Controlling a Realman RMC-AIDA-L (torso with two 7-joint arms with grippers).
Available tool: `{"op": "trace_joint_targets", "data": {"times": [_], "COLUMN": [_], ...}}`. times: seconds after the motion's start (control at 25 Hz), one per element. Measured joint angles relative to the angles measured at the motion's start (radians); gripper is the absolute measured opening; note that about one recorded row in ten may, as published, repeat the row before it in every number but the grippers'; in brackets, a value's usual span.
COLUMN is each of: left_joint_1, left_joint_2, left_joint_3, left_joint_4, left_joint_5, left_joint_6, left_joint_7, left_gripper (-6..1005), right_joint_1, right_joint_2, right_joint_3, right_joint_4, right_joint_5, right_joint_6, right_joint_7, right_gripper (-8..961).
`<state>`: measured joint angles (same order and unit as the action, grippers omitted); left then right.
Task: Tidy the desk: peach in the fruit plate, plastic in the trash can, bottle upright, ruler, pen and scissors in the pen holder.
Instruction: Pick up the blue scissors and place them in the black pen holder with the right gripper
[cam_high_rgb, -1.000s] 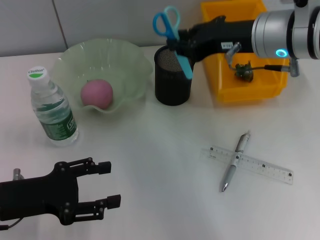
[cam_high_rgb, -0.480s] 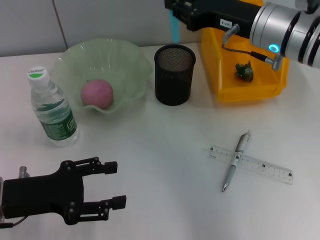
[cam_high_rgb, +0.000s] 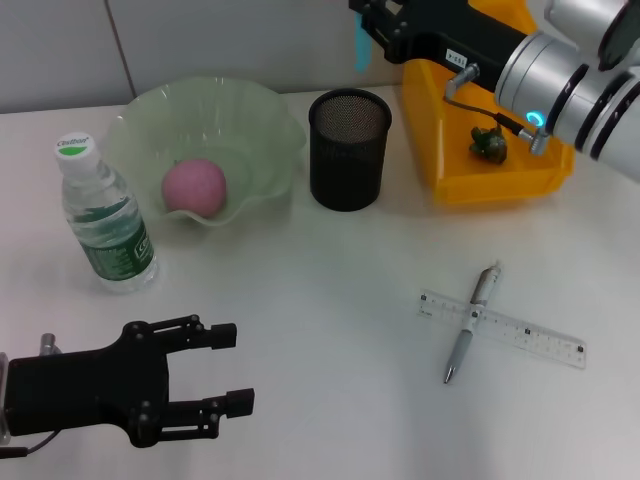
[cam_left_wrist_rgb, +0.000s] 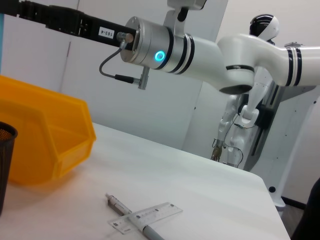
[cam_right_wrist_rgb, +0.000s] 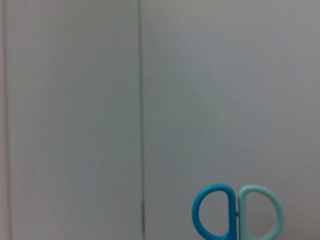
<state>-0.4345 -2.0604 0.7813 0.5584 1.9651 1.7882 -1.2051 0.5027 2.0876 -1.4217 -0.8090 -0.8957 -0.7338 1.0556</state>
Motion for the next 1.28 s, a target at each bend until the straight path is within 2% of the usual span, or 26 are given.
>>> {"op": "trace_joint_targets", "data": {"times": [0.28,0.68,0.92,1.12,1.2,1.28], "left_joint_1": [0.011,0.022,0.015,0.006,0.001,0.001], "left_joint_2": [0.000,-0.005,-0.002,0.000,0.000,0.000], "left_joint_3": [-0.009,-0.025,-0.025,-0.035,-0.043,-0.045], "left_joint_4": [-0.002,-0.059,-0.061,-0.056,-0.056,-0.056], "left_joint_5": [-0.008,-0.010,-0.011,-0.016,-0.016,-0.016], "left_joint_6": [-0.006,-0.050,-0.055,-0.048,-0.042,-0.042], "left_joint_7": [-0.002,-0.005,-0.047,-0.071,-0.079,-0.079], "left_gripper": [781,781,781,781,781,781], "right_joint_1": [0.017,0.039,0.052,0.100,0.147,0.152], "right_joint_2": [0.001,0.002,0.002,0.000,-0.001,-0.001], "right_joint_3": [-0.036,-0.091,-0.087,-0.067,-0.040,-0.035], "right_joint_4": [0.121,0.183,0.222,0.291,0.355,0.364], "right_joint_5": [0.203,0.214,0.216,0.221,0.222,0.222], "right_joint_6": [-0.070,-0.076,-0.072,-0.071,-0.067,-0.065], "right_joint_7": [-0.193,-0.227,-0.241,-0.255,-0.265,-0.271], "right_gripper": [244,245,245,244,245,245]}}
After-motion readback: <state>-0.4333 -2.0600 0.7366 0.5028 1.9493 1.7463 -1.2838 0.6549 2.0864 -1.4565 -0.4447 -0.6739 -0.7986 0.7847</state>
